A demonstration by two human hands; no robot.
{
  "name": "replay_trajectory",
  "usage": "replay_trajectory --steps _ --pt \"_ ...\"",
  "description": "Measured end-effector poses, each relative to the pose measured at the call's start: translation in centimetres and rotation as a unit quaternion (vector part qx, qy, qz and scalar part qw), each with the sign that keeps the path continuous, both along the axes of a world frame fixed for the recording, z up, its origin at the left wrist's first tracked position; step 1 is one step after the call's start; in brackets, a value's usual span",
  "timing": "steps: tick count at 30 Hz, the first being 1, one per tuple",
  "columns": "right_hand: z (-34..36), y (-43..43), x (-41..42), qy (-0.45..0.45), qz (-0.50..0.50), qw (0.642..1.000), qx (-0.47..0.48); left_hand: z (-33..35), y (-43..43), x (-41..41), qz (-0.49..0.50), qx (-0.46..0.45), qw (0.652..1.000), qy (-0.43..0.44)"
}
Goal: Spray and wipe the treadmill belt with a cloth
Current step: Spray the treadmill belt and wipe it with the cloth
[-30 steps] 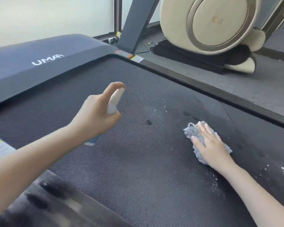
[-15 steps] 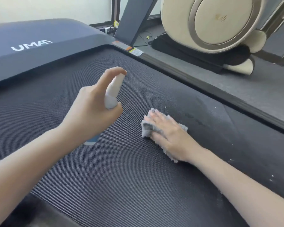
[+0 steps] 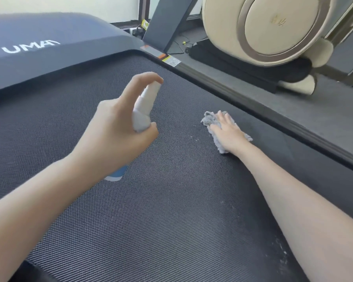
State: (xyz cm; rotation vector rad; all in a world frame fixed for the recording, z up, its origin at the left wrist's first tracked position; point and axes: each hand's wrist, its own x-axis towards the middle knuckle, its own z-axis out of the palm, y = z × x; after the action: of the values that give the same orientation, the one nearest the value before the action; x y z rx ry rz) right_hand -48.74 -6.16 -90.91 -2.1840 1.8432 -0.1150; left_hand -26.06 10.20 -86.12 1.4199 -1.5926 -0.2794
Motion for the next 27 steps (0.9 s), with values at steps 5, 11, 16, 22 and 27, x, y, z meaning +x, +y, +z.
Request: replay_trajectory --steps 5,11,16,22,27 --pt "0.6 6.2 1.0 -0.016 0.175 0.984 0.007 0.1 0.2 0.2 0.004 0.004 1.000 -0.029" --pt "0.0 14.2 2.3 -0.082 0.370 0.925 0.037 0.5 1.0 0.5 -0.003 0.021 0.998 -0.053" --pt "-0.6 15.5 2.4 -0.049 0.418 0.907 -0.001 0.7 1.3 1.1 0.002 0.031 0.997 -0.076" --pt "-1.3 8.1 3.2 -0.013 0.237 0.970 -0.045 1.2 1.1 1.6 0.022 0.043 0.996 -0.081" --pt "-1.5 -1.2 2.6 0.051 0.015 0.997 -0.051 1.0 1.0 2.5 0.023 0.050 0.994 -0.089"
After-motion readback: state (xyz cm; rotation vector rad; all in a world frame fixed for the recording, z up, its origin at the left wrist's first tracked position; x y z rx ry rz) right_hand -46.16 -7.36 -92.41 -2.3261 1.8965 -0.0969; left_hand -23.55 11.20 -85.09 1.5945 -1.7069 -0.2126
